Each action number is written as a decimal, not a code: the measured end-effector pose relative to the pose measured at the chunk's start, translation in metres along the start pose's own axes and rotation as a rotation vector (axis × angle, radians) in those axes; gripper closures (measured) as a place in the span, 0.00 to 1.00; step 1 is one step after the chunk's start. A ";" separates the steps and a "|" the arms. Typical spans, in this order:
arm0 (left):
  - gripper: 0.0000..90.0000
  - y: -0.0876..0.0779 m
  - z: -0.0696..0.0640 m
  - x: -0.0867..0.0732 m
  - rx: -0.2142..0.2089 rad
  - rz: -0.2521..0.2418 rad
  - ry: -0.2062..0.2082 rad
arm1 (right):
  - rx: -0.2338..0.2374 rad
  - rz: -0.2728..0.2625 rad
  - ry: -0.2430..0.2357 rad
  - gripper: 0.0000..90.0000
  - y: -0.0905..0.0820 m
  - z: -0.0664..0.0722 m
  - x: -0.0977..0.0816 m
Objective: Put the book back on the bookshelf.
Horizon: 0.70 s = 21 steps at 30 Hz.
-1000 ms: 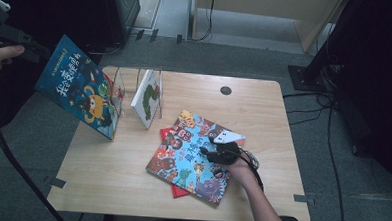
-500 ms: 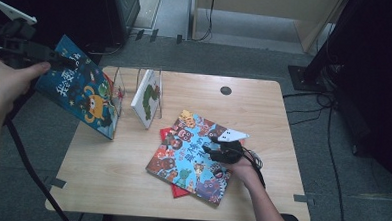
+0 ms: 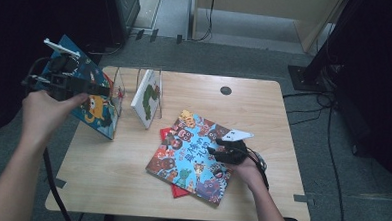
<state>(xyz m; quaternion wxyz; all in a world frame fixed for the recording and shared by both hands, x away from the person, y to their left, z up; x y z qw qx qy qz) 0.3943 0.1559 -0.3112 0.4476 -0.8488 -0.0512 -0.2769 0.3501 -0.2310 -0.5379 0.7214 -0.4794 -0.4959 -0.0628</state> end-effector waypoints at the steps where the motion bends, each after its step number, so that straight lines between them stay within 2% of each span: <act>1: 0.54 0.006 -0.002 -0.003 -0.012 0.004 0.014 | 0.008 0.008 -0.002 0.53 -0.001 0.000 -0.001; 5: 0.53 0.031 -0.009 -0.015 -0.037 0.033 0.040 | 0.010 0.017 0.011 0.52 -0.005 -0.002 -0.005; 11: 0.53 0.059 -0.015 -0.028 -0.092 0.031 0.073 | -0.008 0.008 0.015 0.54 -0.012 -0.005 -0.012; 15: 0.52 0.077 -0.014 -0.038 -0.099 0.047 0.092 | -0.020 0.003 0.009 0.55 -0.017 -0.008 -0.016; 21: 0.52 0.103 -0.011 -0.050 -0.103 0.071 0.118 | -0.039 -0.009 0.025 0.57 -0.026 -0.011 -0.024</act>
Point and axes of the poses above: each handheld gripper's, and its own axes: y roughly forward along the jaws, x roughly out of its top, z roughly to its left, the point moved 6 cm from there along y, roughly forward along the jaws, and after that the axes turned 4 degrees about -x, right-handed, at the moved point
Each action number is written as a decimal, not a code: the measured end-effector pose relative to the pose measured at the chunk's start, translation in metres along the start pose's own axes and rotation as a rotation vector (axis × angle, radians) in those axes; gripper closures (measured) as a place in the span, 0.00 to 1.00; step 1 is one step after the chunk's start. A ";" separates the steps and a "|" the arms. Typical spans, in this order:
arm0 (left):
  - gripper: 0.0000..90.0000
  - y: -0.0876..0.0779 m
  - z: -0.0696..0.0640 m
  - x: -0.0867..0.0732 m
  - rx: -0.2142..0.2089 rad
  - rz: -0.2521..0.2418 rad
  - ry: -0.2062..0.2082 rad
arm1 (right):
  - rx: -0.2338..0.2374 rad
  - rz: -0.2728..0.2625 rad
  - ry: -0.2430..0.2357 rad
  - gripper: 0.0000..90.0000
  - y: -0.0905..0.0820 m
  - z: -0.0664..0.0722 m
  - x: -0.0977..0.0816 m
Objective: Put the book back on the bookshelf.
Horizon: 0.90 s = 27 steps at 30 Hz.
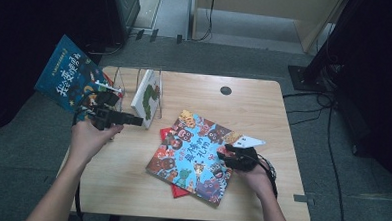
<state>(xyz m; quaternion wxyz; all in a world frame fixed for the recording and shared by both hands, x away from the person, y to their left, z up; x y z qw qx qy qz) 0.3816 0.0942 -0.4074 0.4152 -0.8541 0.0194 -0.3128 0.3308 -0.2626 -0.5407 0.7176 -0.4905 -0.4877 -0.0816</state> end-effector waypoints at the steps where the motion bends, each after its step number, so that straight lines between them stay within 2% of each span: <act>1: 0.52 0.004 0.001 -0.001 -0.003 0.008 0.003 | -0.003 -0.002 -0.004 0.58 -0.001 -0.001 -0.001; 5: 0.52 0.022 0.004 -0.005 -0.015 0.023 0.017 | -0.019 -0.016 -0.003 0.59 -0.007 -0.003 -0.007; 8: 0.52 0.038 0.005 -0.010 -0.006 0.048 0.036 | -0.030 -0.017 0.010 0.61 -0.012 -0.005 -0.011; 10: 0.51 0.048 0.005 -0.013 -0.025 0.068 0.035 | -0.041 -0.018 0.022 0.62 -0.016 -0.007 -0.014; 15: 0.51 0.068 0.008 -0.018 -0.027 0.058 0.044 | -0.058 -0.019 0.023 0.68 -0.025 -0.010 -0.021; 17: 0.51 0.076 0.010 -0.020 -0.024 0.056 0.052 | -0.063 -0.020 0.037 0.71 -0.028 -0.011 -0.024; 20: 0.51 0.089 0.010 -0.026 -0.053 0.065 0.044 | -0.069 -0.021 0.052 0.73 -0.032 -0.013 -0.027; 21: 0.51 0.093 0.011 -0.027 -0.046 0.064 0.042 | -0.072 -0.018 0.056 0.74 -0.033 -0.013 -0.028; 23: 0.51 0.102 0.012 -0.030 -0.026 0.080 0.074 | -0.071 -0.013 0.065 0.75 -0.035 -0.014 -0.030; 27: 0.51 0.113 0.011 -0.034 -0.050 0.089 0.069 | -0.069 -0.017 0.081 0.79 -0.038 -0.014 -0.033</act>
Point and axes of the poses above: each handheld gripper's, and its own axes: y roughly forward along the jaws, x roughly out of its top, z roughly to its left, the point moved 6 cm from there along y, roughly forward along the jaws, and after that the axes turned 4 degrees about -x, right-handed, at the moved point
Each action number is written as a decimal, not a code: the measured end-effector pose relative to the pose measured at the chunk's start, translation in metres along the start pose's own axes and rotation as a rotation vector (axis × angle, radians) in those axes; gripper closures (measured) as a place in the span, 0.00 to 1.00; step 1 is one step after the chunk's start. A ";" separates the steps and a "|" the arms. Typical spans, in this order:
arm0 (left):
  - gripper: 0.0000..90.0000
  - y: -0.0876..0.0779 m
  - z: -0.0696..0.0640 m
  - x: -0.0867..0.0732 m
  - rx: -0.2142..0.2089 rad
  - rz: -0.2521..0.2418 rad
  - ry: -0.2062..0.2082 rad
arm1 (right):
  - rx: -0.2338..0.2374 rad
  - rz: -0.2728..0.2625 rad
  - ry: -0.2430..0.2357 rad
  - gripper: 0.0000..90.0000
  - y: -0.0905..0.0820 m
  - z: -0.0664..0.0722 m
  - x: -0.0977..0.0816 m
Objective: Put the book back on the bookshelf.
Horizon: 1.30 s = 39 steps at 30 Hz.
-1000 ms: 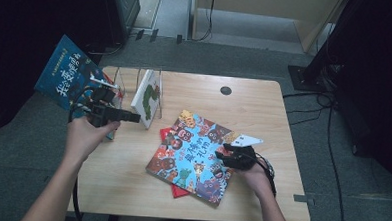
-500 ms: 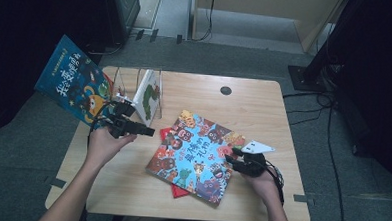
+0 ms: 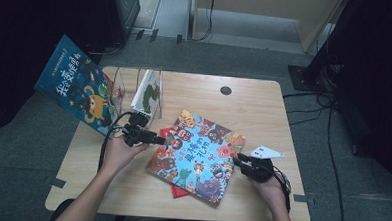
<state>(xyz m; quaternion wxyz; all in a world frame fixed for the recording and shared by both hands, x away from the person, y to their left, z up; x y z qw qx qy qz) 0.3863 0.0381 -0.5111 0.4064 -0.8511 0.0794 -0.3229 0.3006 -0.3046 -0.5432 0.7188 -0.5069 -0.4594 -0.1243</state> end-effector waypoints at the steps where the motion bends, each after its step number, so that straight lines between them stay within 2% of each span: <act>1: 0.51 0.002 0.001 -0.001 0.006 0.003 0.003 | 0.002 0.003 0.004 0.82 -0.001 0.000 -0.001; 5: 0.51 0.009 0.003 -0.004 0.007 0.005 0.011 | -0.014 0.027 0.003 0.88 -0.004 -0.003 -0.005; 11: 0.49 0.020 0.002 -0.007 0.005 0.030 0.036 | 0.003 0.046 -0.011 0.95 -0.001 0.000 -0.008; 15: 0.50 0.024 0.002 -0.008 -0.001 0.036 0.027 | 0.006 0.047 -0.017 0.95 -0.002 0.000 -0.007; 17: 0.50 0.028 0.002 -0.009 0.006 0.049 0.035 | 0.003 0.046 -0.022 0.95 -0.002 0.000 -0.007; 18: 0.50 0.028 0.002 -0.009 0.008 0.045 0.043 | 0.005 0.048 -0.019 0.95 -0.002 0.000 -0.007; 21: 0.51 0.028 0.003 -0.009 0.001 0.038 0.031 | 0.005 0.049 -0.018 0.95 -0.002 0.000 -0.007; 24: 0.51 0.028 0.004 -0.011 -0.016 0.003 0.014 | 0.006 0.049 -0.018 0.95 -0.002 0.000 -0.007; 28: 0.48 0.029 0.005 -0.014 -0.016 0.001 0.012 | 0.006 0.050 -0.017 0.95 -0.001 0.000 -0.007; 33: 0.45 0.030 0.002 -0.015 -0.005 0.003 0.034 | 0.006 0.052 -0.015 0.95 -0.001 0.000 -0.007; 37: 0.41 0.032 -0.002 -0.017 0.030 -0.010 0.054 | 0.015 0.053 -0.014 0.96 -0.001 0.000 -0.007; 39: 0.41 0.031 -0.002 -0.016 0.026 0.009 0.026 | 0.015 0.053 -0.017 0.95 -0.001 0.000 -0.007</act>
Point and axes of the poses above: each handheld gripper's, and its own axes: y roughly forward along the jaws, x roughly out of its top, z roughly to its left, the point moved 6 cm from there along y, roughly forward along the jaws, and after that the axes turned 4 degrees about -x, right-handed, at the moved point
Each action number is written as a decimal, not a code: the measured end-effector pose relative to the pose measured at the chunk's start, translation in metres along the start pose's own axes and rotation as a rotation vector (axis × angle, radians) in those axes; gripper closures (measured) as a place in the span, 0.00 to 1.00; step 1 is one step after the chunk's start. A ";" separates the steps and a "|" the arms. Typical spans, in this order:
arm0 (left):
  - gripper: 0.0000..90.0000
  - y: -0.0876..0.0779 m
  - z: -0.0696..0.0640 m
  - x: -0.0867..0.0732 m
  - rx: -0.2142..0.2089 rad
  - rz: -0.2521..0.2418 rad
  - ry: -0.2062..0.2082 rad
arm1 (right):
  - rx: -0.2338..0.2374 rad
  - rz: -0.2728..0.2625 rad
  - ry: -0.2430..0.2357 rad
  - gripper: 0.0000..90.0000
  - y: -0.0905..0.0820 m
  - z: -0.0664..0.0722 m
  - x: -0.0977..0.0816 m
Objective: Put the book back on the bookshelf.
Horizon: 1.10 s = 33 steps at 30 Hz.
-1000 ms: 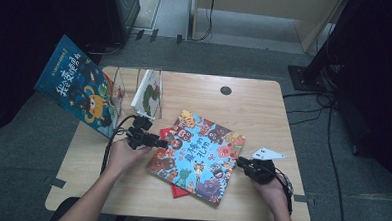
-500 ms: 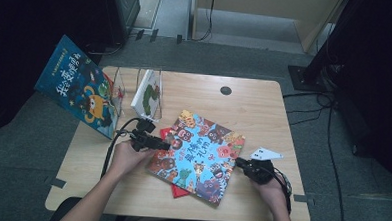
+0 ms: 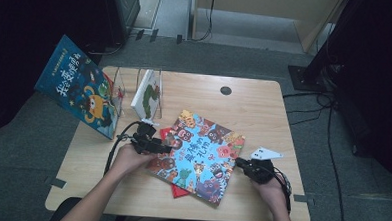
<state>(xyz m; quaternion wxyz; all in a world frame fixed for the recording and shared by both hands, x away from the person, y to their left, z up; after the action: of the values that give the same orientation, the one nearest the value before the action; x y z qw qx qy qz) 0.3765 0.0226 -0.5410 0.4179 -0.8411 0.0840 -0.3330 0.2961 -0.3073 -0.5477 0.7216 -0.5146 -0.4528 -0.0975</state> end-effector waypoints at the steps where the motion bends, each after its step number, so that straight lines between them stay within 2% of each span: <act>1: 0.44 -0.001 0.001 0.000 -0.010 0.013 -0.017 | 0.000 0.001 -0.001 0.95 0.000 0.000 0.000; 4: 0.49 -0.003 0.001 -0.001 -0.039 0.028 -0.049 | 0.000 -0.002 -0.001 0.96 0.000 0.000 0.000; 6: 0.49 -0.003 -0.001 -0.002 -0.036 0.037 -0.039 | -0.001 -0.007 0.000 0.96 0.001 -0.001 0.001; 10: 0.46 -0.002 -0.004 -0.003 -0.021 0.043 -0.042 | 0.000 -0.007 0.000 0.98 0.003 0.000 0.003; 14: 0.46 -0.004 -0.002 -0.005 -0.026 0.046 -0.051 | 0.001 -0.006 -0.001 0.98 0.005 0.000 0.005; 25: 0.46 -0.008 0.005 -0.005 -0.063 0.029 -0.136 | 0.002 -0.011 0.005 1.00 0.013 0.002 0.011; 30: 0.51 -0.009 0.005 -0.004 -0.013 0.056 -0.135 | 0.003 -0.012 0.032 1.00 0.016 0.002 0.013; 33: 0.53 -0.011 0.004 -0.004 -0.004 0.068 -0.168 | 0.005 -0.017 0.037 1.00 0.018 0.002 0.015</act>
<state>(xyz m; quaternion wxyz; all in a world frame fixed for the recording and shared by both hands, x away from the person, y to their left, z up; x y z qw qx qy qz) 0.3743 0.0340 -0.5361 0.4329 -0.8636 0.0777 -0.2466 0.3142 -0.2926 -0.5484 0.7304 -0.5069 -0.4440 -0.1120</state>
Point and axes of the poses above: each handheld gripper's, and its own axes: y roughly forward along the jaws, x roughly out of its top, z roughly to its left, the point moved 6 cm from there along y, roughly forward along the jaws, and after that the axes turned 4 degrees about -x, right-handed, at the moved point
